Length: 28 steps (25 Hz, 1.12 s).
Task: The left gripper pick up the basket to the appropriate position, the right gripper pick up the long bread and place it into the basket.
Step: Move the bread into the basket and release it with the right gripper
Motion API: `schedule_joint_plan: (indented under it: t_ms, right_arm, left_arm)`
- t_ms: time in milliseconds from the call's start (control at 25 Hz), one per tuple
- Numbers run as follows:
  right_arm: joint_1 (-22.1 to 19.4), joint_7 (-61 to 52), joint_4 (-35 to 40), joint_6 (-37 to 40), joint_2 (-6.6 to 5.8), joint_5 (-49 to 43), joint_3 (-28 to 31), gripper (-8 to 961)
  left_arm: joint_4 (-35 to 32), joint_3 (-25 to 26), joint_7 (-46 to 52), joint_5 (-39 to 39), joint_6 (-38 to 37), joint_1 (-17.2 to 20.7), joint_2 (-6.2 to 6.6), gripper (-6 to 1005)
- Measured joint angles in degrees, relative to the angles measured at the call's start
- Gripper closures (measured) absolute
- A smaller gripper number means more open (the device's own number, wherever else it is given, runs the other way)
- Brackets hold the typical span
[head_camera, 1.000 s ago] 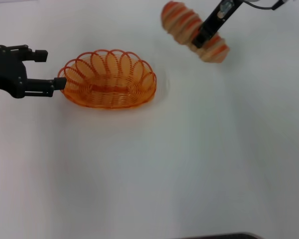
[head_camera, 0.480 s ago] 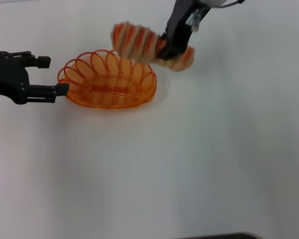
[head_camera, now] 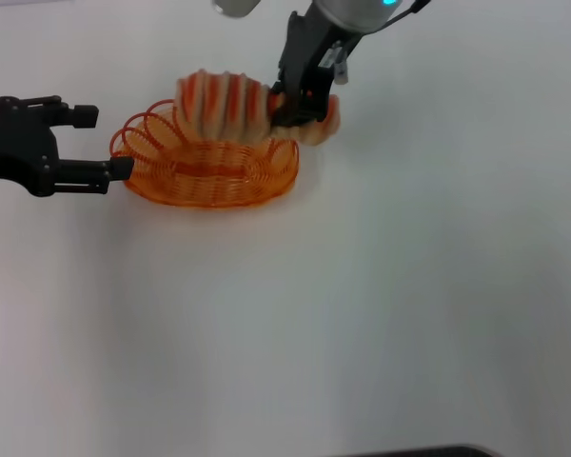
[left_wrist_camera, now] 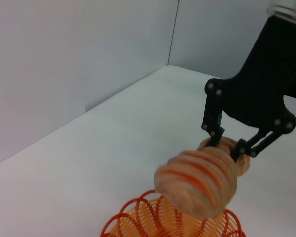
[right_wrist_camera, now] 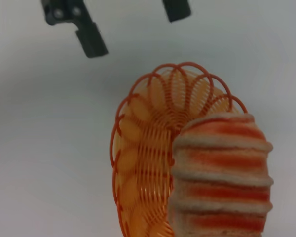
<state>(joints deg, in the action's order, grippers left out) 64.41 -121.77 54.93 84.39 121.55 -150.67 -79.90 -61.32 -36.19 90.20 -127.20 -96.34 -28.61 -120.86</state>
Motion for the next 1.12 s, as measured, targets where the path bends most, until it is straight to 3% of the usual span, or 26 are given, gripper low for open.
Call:
schedule_joint_plan:
  t_ms: [320,1080,1120]
  right_arm:
    - [0.2,0.8,-0.1,-2.6,0.0,2.4,-2.8,706]
    - [-0.3,1.6,-0.4,-4.9,-0.08,6.4,-4.9,645]
    - [-0.4,1.5,-0.4,-5.0,-0.12,6.7,-4.8,595]
  left_arm:
    - [0.3,0.0,0.1,0.0,0.1,-0.3,0.02,145]
    - [0.5,0.0,0.1,0.0,0.8,-0.2,0.11,145]
    - [0.6,0.0,0.1,0.0,0.7,-0.1,0.11,145]
